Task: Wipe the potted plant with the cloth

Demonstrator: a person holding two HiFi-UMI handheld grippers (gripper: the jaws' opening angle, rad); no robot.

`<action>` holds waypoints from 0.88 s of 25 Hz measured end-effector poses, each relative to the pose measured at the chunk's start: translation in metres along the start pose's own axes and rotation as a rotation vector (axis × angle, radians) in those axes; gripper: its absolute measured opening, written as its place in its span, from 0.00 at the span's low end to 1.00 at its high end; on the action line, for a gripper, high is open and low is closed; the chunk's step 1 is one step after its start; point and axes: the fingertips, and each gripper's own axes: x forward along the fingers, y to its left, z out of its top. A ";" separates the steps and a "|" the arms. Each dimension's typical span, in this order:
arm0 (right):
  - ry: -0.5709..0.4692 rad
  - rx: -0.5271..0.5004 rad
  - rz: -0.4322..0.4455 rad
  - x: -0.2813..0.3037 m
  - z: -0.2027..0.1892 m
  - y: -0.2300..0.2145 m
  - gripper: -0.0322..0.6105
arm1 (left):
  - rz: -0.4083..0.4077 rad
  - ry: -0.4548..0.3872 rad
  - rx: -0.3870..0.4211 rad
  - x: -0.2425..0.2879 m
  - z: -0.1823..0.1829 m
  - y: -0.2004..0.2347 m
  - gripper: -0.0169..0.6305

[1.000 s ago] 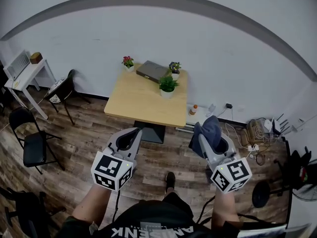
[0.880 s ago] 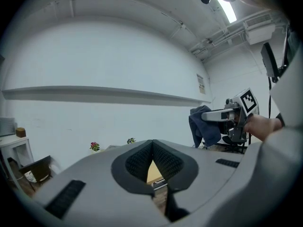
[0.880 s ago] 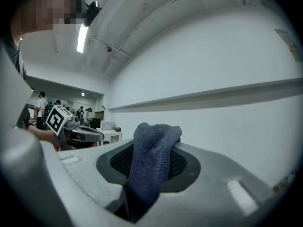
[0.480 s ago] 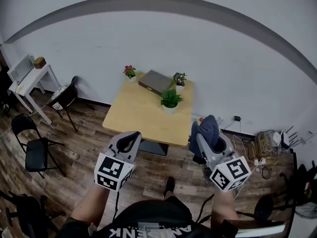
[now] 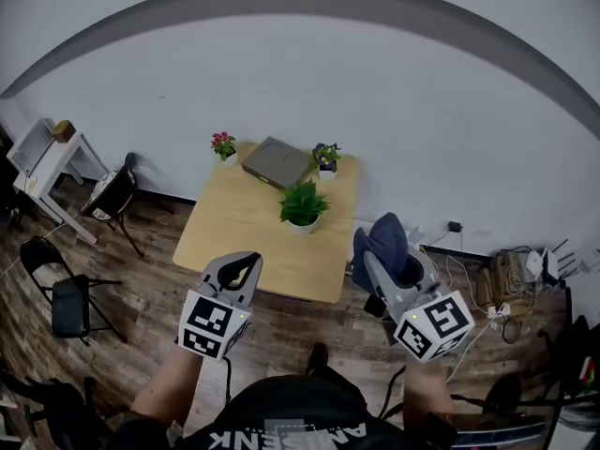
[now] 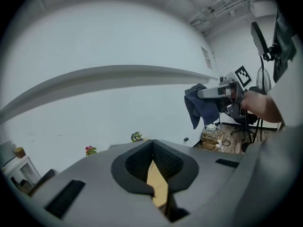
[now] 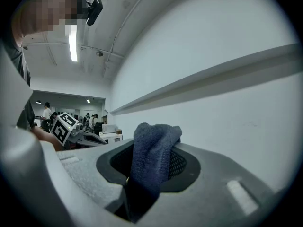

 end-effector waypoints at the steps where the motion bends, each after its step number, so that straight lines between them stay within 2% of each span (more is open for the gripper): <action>1: 0.002 0.003 0.005 0.003 -0.001 -0.009 0.25 | -0.003 0.000 -0.008 0.009 0.002 0.001 0.03; 5: 0.008 0.022 0.025 0.014 -0.002 -0.041 0.25 | -0.009 -0.003 -0.011 0.042 0.015 0.001 0.03; 10: 0.008 0.022 0.104 0.034 0.000 -0.062 0.25 | 0.016 0.030 0.004 0.074 0.023 0.007 0.03; 12: 0.005 0.035 0.110 0.039 -0.002 -0.068 0.25 | -0.002 0.066 0.033 0.086 0.018 0.006 0.03; 16: 0.001 0.039 0.100 0.048 -0.002 -0.076 0.25 | -0.058 0.115 0.089 0.105 0.009 0.009 0.03; 22: 0.006 0.027 0.027 0.072 0.000 -0.080 0.25 | -0.133 0.079 0.108 0.133 0.004 0.032 0.03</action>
